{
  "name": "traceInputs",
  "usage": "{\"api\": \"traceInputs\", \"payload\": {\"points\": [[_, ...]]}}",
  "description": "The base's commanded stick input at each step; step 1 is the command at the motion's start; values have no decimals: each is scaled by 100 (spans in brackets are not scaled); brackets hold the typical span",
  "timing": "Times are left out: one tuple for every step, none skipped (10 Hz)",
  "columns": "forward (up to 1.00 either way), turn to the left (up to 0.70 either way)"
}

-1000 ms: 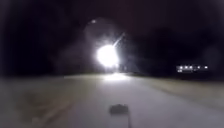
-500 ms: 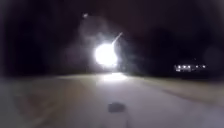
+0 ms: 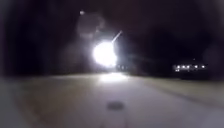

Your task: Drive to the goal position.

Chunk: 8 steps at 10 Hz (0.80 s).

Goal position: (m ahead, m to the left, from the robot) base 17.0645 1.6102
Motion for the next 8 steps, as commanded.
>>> {"api": "traceInputs", "payload": {"points": [[100,0],[100,0],[100,0],[100,0],[100,0],[100,0],[100,0],[100,0]]}}
